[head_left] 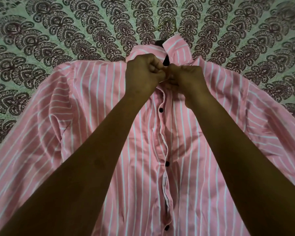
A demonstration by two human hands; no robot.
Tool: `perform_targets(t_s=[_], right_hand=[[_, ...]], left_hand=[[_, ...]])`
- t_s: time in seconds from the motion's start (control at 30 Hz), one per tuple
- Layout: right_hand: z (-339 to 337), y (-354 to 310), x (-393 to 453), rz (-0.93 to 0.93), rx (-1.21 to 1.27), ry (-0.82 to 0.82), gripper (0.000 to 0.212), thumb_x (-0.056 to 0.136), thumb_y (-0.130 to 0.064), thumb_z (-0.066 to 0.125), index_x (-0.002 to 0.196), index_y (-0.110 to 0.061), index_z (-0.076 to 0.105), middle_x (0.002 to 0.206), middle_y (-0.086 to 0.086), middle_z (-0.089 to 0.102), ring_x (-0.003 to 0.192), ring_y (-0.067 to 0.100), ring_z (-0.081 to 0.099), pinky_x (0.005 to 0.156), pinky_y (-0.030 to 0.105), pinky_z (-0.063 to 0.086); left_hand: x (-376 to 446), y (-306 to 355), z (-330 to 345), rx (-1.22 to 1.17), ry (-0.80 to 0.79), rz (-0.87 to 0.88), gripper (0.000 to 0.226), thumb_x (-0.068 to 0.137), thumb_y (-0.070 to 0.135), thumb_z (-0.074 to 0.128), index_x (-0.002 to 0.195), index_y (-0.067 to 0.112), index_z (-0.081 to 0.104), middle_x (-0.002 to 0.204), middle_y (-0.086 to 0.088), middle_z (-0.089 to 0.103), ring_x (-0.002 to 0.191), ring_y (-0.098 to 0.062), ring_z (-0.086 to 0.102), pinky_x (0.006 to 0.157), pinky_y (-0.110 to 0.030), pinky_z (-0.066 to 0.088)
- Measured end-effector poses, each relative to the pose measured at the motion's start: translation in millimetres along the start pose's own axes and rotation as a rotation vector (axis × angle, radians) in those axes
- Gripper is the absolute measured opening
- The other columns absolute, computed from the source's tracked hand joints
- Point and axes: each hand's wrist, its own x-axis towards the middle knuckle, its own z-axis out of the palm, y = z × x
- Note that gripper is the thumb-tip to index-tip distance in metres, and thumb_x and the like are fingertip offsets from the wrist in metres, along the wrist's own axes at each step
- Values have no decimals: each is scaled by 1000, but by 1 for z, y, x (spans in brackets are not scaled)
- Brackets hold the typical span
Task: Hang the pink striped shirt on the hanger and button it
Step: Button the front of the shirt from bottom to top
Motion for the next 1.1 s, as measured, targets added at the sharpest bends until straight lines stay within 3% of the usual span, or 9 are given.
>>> perform_targets(t_s=[0.13, 0.27, 0.43, 0.53, 0.6, 0.67, 0.87, 1.0, 1.1], right_hand=[[-4, 2, 4, 41, 128, 47, 34, 87, 0, 47, 54, -9, 50, 42, 1, 55, 42, 14, 56, 44, 17, 49], [-11, 10, 6, 94, 283, 0, 29, 84, 8, 53, 60, -7, 51, 42, -3, 53, 38, 6, 52, 47, 15, 50], [-10, 14, 2, 61, 345, -52, 21, 81, 13, 55, 66, -1, 57, 47, -1, 61, 51, 9, 62, 60, 16, 55], [-5, 21, 4, -21, 263, 21, 24, 77, 13, 60, 60, -5, 56, 51, 4, 57, 54, 15, 59, 61, 22, 55], [-3, 28, 9, -111, 47, 122, 26, 68, 1, 68, 51, -18, 60, 56, 7, 57, 60, 21, 57, 62, 32, 51], [1, 31, 8, -146, -58, 151, 19, 61, -9, 68, 47, -20, 61, 57, 8, 59, 63, 23, 57, 60, 34, 47], [5, 28, -2, -76, 225, 8, 28, 78, 13, 61, 59, -8, 55, 53, 5, 54, 51, 11, 55, 49, 15, 48], [7, 33, -1, -86, 252, 35, 28, 80, 14, 57, 63, -8, 54, 46, -4, 55, 54, 12, 56, 57, 18, 53], [9, 36, -2, -130, 206, 42, 29, 82, 12, 54, 63, -10, 54, 53, 1, 57, 62, 20, 56, 60, 22, 52]], left_hand=[[-1, 3, -1, -81, 27, -44, 10, 57, 20, 61, 58, 29, 57, 54, 14, 58, 53, -3, 54, 62, -22, 47], [1, 2, -3, -181, 40, -130, 7, 55, 18, 60, 56, 25, 59, 42, 14, 57, 52, -15, 56, 65, -31, 49], [1, 0, -3, -256, 27, -177, 17, 65, 7, 67, 58, 22, 63, 41, 11, 57, 42, -5, 51, 56, -22, 45], [0, 1, -4, -267, 32, -166, 16, 66, 6, 65, 59, 21, 64, 41, 10, 58, 41, -6, 51, 54, -21, 44], [0, 3, -4, -242, 50, -144, 10, 60, 14, 63, 57, 24, 63, 42, 11, 59, 44, -8, 54, 56, -23, 46], [0, 3, -3, -212, 44, -116, 9, 58, 17, 62, 57, 25, 62, 42, 14, 58, 45, -6, 54, 59, -27, 45], [1, -1, 2, -175, 14, -146, 9, 57, 18, 59, 55, 27, 61, 41, 16, 58, 44, -3, 54, 60, -26, 46], [0, -2, 4, -205, 7, -207, 8, 56, 18, 60, 53, 24, 62, 48, 7, 61, 47, -12, 55, 61, -29, 47], [0, -1, 5, -203, 7, -247, 8, 59, 16, 59, 56, 23, 62, 58, -5, 64, 48, -14, 56, 58, -23, 46]])
